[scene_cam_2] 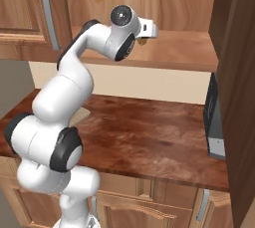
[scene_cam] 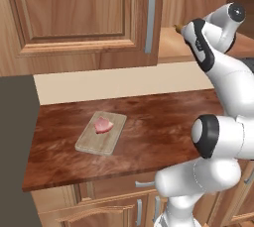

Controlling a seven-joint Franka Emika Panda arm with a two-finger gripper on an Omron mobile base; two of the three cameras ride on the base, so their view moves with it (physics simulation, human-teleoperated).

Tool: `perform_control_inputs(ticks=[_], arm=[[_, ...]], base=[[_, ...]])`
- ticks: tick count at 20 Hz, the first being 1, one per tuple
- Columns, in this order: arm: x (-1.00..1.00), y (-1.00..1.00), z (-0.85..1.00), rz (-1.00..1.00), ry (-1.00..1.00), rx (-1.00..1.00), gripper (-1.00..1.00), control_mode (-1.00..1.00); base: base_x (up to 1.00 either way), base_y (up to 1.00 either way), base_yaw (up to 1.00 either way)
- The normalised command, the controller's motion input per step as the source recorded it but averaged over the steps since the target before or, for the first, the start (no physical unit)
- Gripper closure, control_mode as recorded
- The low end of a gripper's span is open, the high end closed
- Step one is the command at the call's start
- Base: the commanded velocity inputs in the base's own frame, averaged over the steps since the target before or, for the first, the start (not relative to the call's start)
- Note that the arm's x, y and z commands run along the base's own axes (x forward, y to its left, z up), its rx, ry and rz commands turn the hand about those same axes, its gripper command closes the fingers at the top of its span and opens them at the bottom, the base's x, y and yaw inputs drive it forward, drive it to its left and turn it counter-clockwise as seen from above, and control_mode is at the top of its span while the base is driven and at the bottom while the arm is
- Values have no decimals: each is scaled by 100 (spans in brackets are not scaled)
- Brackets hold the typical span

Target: Open the cabinet, retrieve the rolling pin, and place it next to the meat on the cutting board to prepare for tenderizing.

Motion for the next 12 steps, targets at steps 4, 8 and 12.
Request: perform_control_inputs(ticks=[4, 8, 12], arm=[[24, -7, -1, 0, 3, 2, -100, -100], [24, -8, -2, 0, 3, 2, -100, -100], [23, -7, -8, 1, 2, 1, -100, -100]], base=[[0, 0, 0], [0, 0, 0], [0, 0, 0]])
